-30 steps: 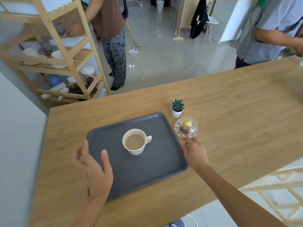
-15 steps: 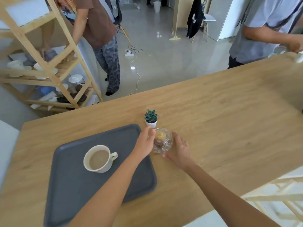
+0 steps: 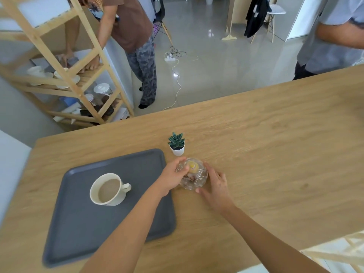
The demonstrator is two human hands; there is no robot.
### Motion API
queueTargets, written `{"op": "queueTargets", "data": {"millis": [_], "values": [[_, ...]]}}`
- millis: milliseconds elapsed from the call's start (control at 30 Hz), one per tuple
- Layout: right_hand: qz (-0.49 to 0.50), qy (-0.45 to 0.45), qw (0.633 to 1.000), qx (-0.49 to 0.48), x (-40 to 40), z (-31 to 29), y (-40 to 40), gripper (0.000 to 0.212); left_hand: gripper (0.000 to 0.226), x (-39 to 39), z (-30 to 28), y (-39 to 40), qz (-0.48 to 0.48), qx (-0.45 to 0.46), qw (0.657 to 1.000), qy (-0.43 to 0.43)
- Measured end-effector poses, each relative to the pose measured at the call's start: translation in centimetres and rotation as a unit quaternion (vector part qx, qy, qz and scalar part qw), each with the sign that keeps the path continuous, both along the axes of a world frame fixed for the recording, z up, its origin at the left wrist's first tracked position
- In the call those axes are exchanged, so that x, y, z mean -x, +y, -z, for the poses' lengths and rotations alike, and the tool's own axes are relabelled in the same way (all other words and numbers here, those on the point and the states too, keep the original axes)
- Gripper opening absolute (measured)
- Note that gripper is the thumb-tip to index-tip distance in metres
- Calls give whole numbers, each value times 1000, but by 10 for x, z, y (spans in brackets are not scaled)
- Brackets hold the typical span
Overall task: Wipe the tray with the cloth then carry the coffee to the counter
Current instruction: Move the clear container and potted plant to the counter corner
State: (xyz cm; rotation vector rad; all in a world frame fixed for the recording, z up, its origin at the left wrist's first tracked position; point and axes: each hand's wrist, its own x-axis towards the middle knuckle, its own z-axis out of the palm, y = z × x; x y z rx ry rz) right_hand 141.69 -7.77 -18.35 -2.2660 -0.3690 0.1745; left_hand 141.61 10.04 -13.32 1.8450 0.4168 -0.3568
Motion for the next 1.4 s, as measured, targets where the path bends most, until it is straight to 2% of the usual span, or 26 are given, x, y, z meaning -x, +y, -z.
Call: {"op": "queueTargets", "data": {"millis": [200,367,433,633,767,933,1000,1133,1300,1400], "values": [[1,4,1000,-14,2,-5,-12,93,45,-2,1,-5,-21,91,996,17],[-15,19,999,-37,0,-16,-15,99,49,-2,-12,-4,-23,121,992,24],[-24,29,999,-31,-3,-30,-13,98,51,-3,-22,3,-13,118,993,15],[-67,-17,998,-12,-16,-101,24,92,52,4,-79,55,17,122,992,-28],[-114,1,992,-49,-18,-140,82,89,56,21,-111,117,0,119,992,-51],[-196,19,979,-55,-20,-157,189,92,54,53,-129,212,-80,120,987,-76],[-224,29,974,-31,-19,-158,237,92,55,68,-126,254,-121,125,982,-78],[-297,53,952,-46,-15,-142,329,86,58,94,-108,330,-198,145,967,-73],[-332,74,940,-19,-18,-113,423,87,66,109,-73,407,-263,138,953,-59],[-347,83,934,8,-24,-95,469,90,60,108,-58,441,-290,123,947,-62]]}}
